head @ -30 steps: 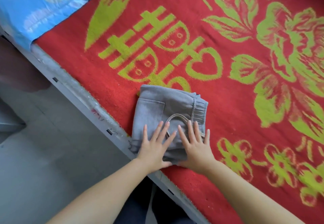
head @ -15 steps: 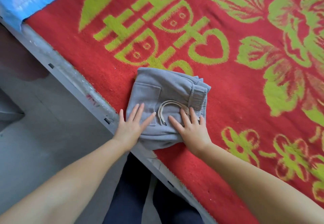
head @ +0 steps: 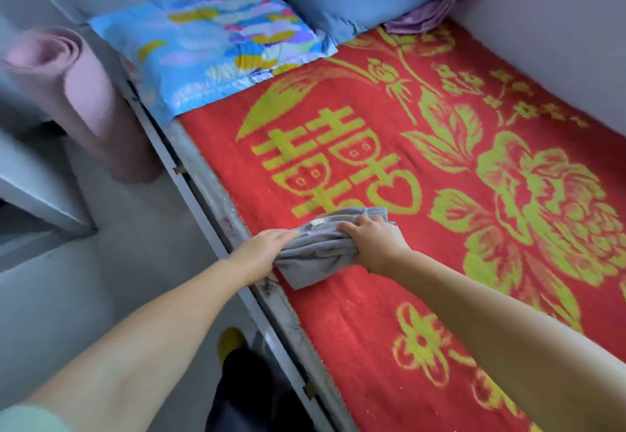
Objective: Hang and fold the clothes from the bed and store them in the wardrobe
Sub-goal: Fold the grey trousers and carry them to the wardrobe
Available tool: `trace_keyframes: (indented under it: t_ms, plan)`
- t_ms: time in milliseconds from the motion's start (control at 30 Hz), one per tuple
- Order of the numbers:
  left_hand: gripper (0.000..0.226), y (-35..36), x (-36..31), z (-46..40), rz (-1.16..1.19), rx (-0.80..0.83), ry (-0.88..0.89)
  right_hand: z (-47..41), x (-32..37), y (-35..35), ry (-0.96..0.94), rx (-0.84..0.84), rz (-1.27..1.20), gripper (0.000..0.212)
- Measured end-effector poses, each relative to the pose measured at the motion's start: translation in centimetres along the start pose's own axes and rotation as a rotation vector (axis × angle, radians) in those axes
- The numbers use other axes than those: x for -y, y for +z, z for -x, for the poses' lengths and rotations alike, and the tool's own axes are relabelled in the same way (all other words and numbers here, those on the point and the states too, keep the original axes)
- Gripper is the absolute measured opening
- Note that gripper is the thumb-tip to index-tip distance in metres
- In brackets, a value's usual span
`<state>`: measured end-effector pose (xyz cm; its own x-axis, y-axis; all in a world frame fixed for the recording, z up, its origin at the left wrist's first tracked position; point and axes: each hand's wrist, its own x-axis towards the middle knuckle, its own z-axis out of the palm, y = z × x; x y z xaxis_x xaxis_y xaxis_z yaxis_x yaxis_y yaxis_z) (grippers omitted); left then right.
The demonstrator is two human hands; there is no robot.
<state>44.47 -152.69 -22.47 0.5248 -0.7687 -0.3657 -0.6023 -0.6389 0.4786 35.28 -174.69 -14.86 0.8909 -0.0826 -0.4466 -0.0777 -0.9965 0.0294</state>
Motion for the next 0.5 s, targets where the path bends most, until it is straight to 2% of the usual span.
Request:
trace_keyframes:
  t_ms: [133,267,500]
  plan:
    - [0.084,-2.5,0.9,6.5,-0.021,-0.083,-0.067,1.3,4.3,-2.6,-0.134,0.000,0.041,0.053]
    - [0.087,-4.1,4.1,13.0,-0.071,-0.127,-0.160,0.7,10.3,-3.7,-0.279,-0.093,0.093,0.052]
    - [0.068,-7.9,13.3,26.7,-0.154,-0.300,-0.326,-2.6,26.3,-7.4,-0.511,-0.261,0.127,0.052]
